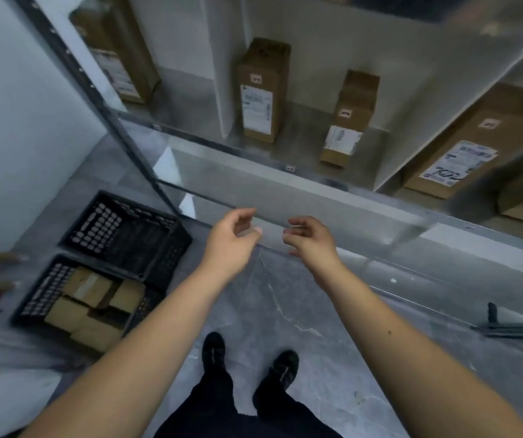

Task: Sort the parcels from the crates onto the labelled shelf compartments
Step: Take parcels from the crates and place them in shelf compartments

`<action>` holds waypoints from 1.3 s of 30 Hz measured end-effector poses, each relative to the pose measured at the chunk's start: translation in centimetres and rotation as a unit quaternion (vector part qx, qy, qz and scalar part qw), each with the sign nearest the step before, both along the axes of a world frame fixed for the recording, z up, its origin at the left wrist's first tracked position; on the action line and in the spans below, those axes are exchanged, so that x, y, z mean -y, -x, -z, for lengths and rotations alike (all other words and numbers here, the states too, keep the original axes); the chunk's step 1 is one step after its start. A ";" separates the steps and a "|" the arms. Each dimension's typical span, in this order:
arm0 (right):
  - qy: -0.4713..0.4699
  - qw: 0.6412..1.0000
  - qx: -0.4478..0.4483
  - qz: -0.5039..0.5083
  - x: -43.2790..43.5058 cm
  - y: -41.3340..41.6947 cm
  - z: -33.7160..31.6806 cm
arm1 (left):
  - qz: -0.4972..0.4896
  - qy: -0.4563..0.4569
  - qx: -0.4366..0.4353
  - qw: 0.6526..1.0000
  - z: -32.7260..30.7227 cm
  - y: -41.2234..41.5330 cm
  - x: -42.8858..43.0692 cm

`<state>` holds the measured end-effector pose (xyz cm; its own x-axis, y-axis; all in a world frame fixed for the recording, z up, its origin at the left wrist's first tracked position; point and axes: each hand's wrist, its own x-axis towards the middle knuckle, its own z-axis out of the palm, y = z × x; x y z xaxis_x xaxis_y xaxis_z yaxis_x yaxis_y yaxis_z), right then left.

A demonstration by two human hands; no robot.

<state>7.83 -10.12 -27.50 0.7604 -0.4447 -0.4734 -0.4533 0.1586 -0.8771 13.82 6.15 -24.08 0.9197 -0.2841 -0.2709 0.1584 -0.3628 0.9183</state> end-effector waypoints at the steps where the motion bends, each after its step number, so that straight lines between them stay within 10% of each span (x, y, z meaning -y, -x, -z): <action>1: -0.010 1.000 0.004 -0.018 -1.6 -0.4 0.1 | -0.012 0.004 0.001 1.000 -0.2 0.5 -1.3; 23: -0.014 0.925 0.033 -0.378 -42.1 -11.3 -0.8 | -0.322 -0.067 -0.027 0.944 1.3 0.4 -40.9; 39: 0.061 0.868 -0.063 -0.489 -51.6 -21.5 5.7 | -0.437 -0.062 -0.166 0.882 7.4 -5.2 -52.1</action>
<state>29.35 41.52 -33.18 0.7484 0.3309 -0.5749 -0.4126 -0.4464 -0.7940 18.99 58.29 -31.50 0.6369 0.5454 -0.5449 0.6793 -0.0629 0.7312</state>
